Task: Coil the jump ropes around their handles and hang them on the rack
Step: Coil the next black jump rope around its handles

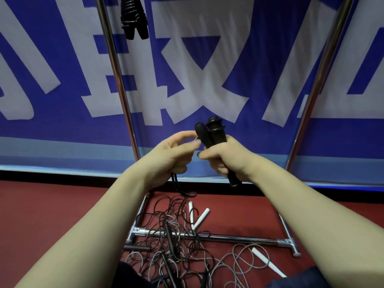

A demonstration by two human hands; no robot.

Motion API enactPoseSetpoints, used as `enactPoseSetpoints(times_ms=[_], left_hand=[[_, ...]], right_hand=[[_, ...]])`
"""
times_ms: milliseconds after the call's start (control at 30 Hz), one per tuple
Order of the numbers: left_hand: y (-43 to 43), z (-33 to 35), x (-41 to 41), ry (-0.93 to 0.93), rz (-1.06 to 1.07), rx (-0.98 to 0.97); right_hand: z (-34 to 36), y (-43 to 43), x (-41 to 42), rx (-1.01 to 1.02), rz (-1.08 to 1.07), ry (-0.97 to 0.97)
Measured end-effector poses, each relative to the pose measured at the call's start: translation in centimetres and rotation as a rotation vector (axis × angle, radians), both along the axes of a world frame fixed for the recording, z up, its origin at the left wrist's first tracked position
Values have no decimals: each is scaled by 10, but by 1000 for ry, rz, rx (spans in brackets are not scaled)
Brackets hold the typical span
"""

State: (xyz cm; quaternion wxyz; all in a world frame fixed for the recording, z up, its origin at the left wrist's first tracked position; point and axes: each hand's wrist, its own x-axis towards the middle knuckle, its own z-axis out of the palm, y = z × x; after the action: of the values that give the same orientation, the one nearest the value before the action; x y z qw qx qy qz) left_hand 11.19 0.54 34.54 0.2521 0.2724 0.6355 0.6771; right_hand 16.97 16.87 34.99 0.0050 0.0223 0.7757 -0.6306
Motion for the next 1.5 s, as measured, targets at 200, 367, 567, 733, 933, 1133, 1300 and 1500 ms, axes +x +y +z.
enactPoseSetpoints(times_ms=[200, 367, 567, 733, 933, 1133, 1300, 1500], left_hand=[[0, -7, -3, 369, 160, -184], [1, -6, -3, 400, 162, -280], [10, -3, 5, 322, 100, -369], [20, -2, 12, 233, 149, -365], [32, 3, 20, 86, 358, -229], [32, -2, 13, 29, 399, -120], [33, 0, 13, 84, 414, -137], [33, -2, 15, 236, 425, -287]], right_hand=[[0, 3, 1, -7, 34, -57], [-2, 5, -2, 45, 14, -86], [-4, 12, -5, 179, -71, -111], [-7, 12, -9, 347, -174, -102], [-13, -9, -20, 716, -376, -1], [-8, -15, -20, 705, -393, 27], [-9, -16, -21, 679, -392, 16], [-6, -18, -17, 838, -405, -34]])
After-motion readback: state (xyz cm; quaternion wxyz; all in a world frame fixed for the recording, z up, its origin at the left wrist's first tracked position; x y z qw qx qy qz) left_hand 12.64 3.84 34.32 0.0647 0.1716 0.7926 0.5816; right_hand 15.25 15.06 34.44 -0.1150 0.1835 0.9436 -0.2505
